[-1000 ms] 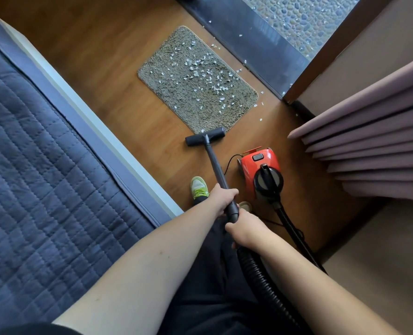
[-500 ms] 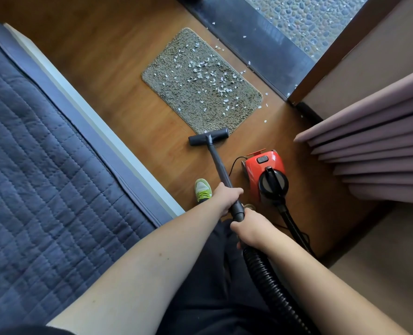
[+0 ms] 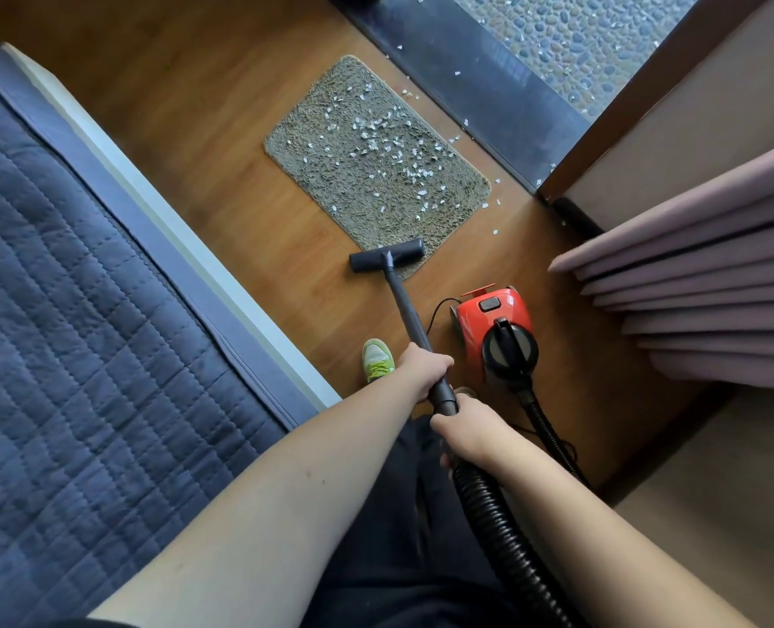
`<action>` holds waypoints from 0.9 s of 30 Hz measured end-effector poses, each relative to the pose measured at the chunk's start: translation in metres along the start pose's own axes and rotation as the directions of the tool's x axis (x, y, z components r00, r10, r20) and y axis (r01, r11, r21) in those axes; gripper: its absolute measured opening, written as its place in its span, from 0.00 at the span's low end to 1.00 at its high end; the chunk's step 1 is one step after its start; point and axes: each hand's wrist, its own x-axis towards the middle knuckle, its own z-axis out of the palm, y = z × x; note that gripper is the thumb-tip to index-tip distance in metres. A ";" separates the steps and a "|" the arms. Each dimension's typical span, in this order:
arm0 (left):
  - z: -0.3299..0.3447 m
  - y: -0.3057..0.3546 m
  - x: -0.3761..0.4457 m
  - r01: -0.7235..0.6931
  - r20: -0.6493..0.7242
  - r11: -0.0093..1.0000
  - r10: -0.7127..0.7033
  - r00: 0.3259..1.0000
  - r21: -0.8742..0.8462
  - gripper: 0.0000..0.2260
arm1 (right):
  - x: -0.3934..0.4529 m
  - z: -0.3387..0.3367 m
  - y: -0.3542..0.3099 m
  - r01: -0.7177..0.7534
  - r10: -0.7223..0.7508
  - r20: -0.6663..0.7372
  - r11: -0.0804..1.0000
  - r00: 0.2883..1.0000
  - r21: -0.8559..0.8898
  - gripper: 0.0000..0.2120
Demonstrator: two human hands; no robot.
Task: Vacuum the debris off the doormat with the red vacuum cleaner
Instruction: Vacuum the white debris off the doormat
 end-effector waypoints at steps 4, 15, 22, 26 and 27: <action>-0.003 0.010 0.001 -0.029 -0.068 0.990 0.039 0.997 0.138 0.25 | 0.003 -0.007 0.002 -0.015 0.004 0.049 0.975 0.999 0.221 0.12; -0.015 0.009 0.011 -0.007 0.103 0.972 0.033 0.994 -0.236 0.32 | 0.013 0.007 -0.029 -0.061 0.033 -0.078 0.916 0.996 -0.397 0.33; -0.022 0.020 0.010 0.005 0.136 0.968 0.030 0.990 -0.250 0.20 | 0.020 -0.007 -0.025 -0.033 0.033 -0.003 0.998 0.999 -0.044 0.18; -0.020 0.025 0.018 -0.001 0.033 0.991 0.005 0.999 -0.133 0.22 | 0.021 -0.009 -0.023 -0.013 0.009 0.037 0.991 0.999 0.133 0.13; -0.020 0.026 0.018 -0.012 0.012 0.996 0.013 1.000 -0.090 0.24 | 0.021 -0.009 -0.022 -0.009 0.002 0.044 0.986 0.999 0.164 0.13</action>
